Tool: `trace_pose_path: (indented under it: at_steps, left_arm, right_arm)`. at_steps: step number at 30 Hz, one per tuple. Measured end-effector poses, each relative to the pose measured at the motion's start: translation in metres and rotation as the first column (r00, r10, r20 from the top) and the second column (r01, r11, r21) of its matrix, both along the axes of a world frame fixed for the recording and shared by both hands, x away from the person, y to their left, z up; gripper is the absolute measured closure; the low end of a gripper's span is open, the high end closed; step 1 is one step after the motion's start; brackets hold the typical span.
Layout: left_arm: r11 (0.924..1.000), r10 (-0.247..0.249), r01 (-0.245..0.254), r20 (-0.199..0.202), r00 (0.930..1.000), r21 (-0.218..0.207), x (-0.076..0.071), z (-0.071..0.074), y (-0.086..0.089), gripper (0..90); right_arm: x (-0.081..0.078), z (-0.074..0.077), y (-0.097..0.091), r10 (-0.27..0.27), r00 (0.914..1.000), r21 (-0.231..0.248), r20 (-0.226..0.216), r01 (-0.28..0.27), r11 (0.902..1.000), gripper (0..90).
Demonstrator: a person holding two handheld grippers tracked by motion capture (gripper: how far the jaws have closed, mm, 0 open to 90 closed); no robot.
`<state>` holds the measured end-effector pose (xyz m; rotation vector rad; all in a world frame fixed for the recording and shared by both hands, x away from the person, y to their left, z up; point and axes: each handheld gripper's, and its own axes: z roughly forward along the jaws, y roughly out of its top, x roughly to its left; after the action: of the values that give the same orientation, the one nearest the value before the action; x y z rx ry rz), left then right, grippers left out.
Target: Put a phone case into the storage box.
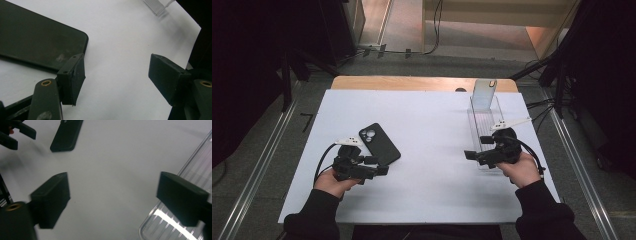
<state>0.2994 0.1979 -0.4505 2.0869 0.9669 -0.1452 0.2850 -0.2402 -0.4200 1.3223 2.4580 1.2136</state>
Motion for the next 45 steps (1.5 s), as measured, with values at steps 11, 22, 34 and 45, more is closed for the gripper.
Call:
trace_pose_path:
  at_steps: [11,22,34,45]
  left_arm:
    - [0.9999,-0.003,0.003,-0.004,1.0000,-0.012,-0.001,0.001,0.001,29.6]
    - [0.9998,-0.013,0.013,-0.006,0.9999,-0.017,-0.003,0.001,0.000,29.6]
    - [0.9987,-0.045,0.045,0.000,0.9990,-0.022,-0.005,0.001,-0.004,27.4]
    - [0.9988,-0.031,0.031,0.016,0.9994,-0.037,0.013,0.014,-0.013,29.2]
  right_arm:
    - [-0.025,-0.014,0.002,0.114,0.9933,0.028,-0.015,-0.114,0.9931,22.1]
    - [-0.042,-0.033,-0.001,0.163,0.9862,-0.003,-0.028,-0.163,0.9866,22.0]
    - [-0.041,-0.047,-0.002,0.171,0.9841,-0.019,-0.049,-0.172,0.9849,22.0]
    - [-0.039,-0.050,-0.003,0.158,0.9858,-0.024,-0.056,-0.160,0.9868,22.0]
